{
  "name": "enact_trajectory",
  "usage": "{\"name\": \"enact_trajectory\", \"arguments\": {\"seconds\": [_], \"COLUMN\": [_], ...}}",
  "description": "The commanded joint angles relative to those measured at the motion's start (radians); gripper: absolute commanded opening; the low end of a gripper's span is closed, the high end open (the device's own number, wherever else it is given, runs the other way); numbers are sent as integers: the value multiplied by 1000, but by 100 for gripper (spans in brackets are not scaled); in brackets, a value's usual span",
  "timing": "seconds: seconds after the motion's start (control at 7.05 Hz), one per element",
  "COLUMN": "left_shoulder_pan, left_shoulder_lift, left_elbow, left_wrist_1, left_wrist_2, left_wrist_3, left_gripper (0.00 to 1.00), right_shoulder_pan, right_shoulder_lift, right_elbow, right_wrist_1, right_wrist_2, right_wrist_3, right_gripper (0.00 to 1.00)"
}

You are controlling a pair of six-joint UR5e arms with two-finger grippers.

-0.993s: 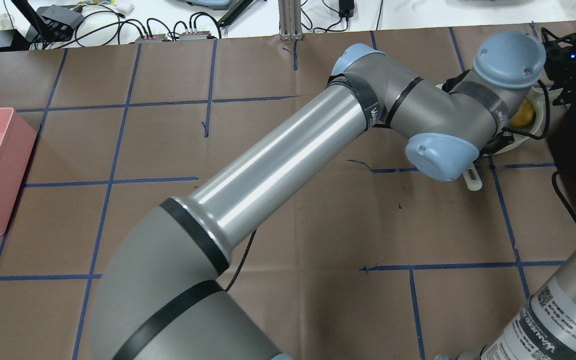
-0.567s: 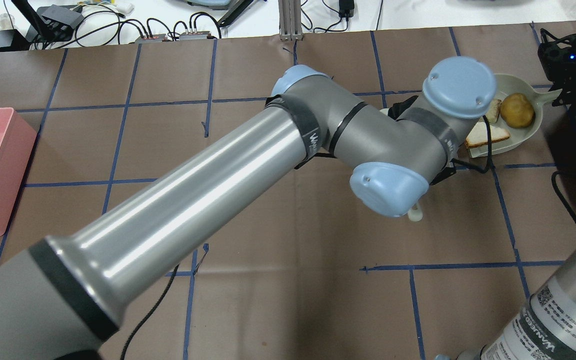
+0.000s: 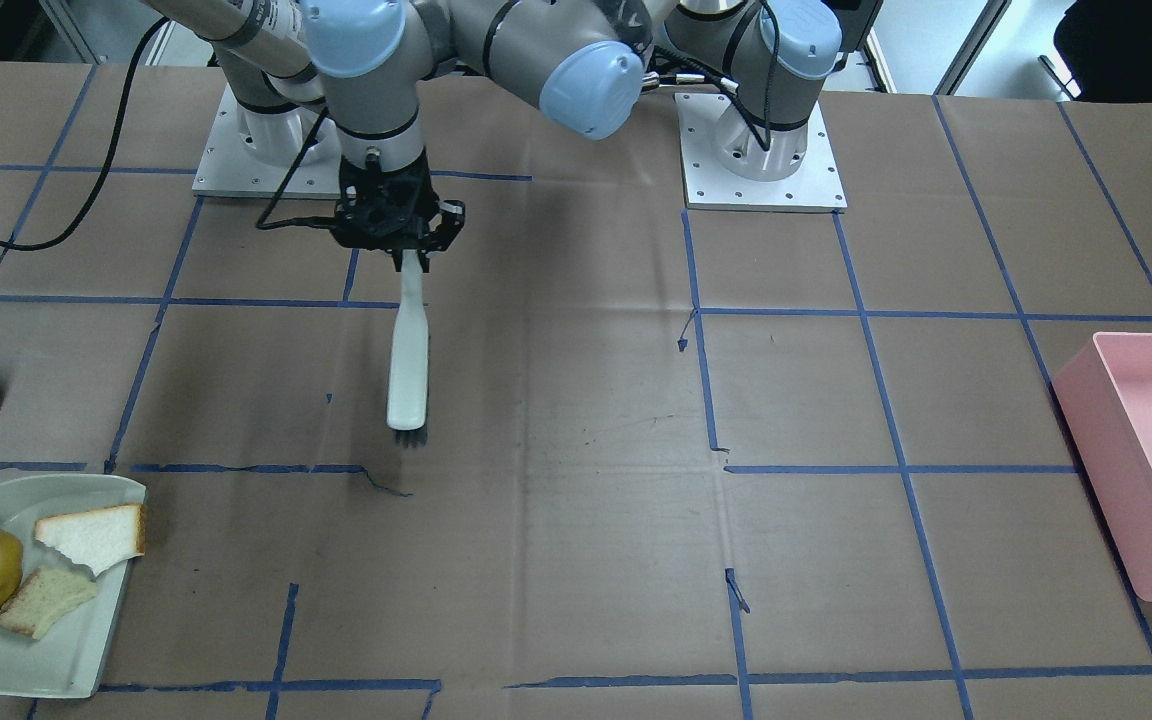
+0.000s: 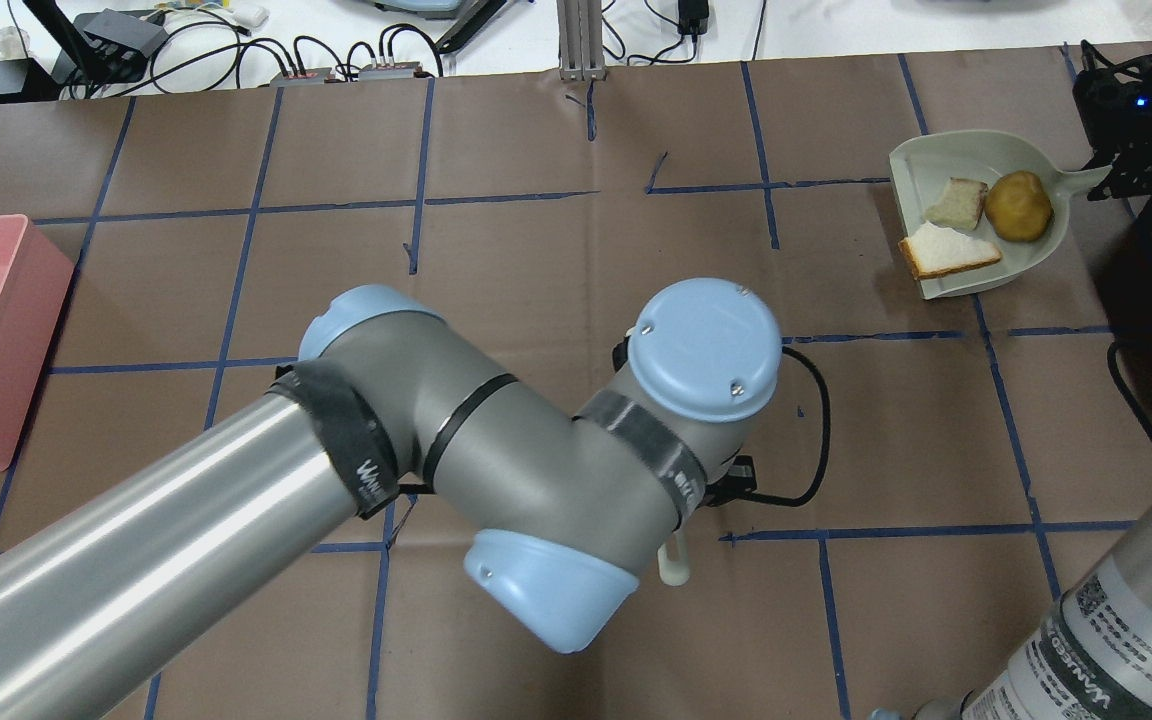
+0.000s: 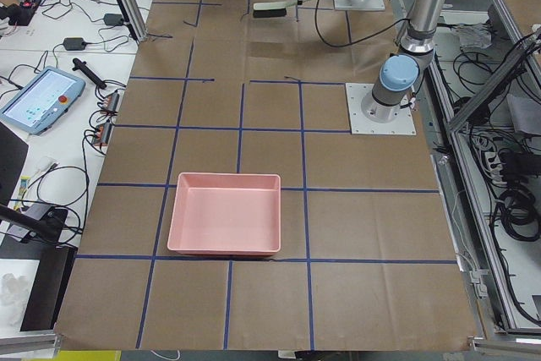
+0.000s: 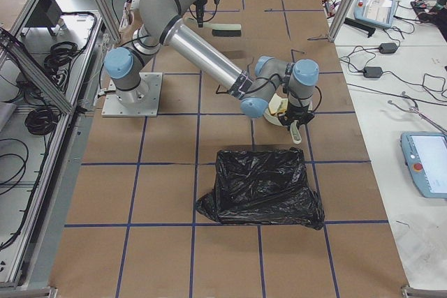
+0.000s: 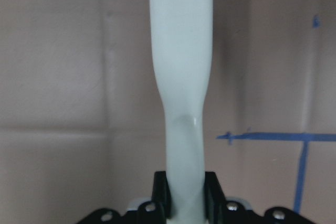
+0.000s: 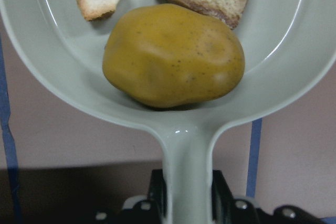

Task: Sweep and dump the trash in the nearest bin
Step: 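Sweep the bread and potato into the dustpan with the left gripper's brush, then carry the dustpan to the bin with right gripper while left draws brush back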

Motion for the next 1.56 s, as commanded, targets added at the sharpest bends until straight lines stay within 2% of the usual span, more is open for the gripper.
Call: {"name": "enact_trajectory", "arguments": {"seconds": [0.0,0.28,0.71,0.85,1.13,1.42], "left_shoulder_pan": [-9,-14,-17,-21,-34,-35], "left_shoulder_lift": [103,99,95,94,88,87], "left_elbow": [-171,-295,-334,-348,-354,-372], "left_wrist_1": [43,206,285,333,344,344], "left_wrist_2": [18,12,16,18,18,18], "left_wrist_3": [-3,-5,3,7,3,1], "left_gripper": [0,0,0,0,0,0], "right_shoulder_pan": [-2,-3,-60,-118,-254,-337], "right_shoulder_lift": [-48,-132,-228,-246,-249,-233], "right_elbow": [4,4,-3,-7,-16,-65], "right_wrist_1": [46,187,339,371,387,384], "right_wrist_2": [28,30,21,22,33,35], "right_wrist_3": [0,0,-48,-119,-259,-356], "right_gripper": [0,0,0,0,0,0]}}
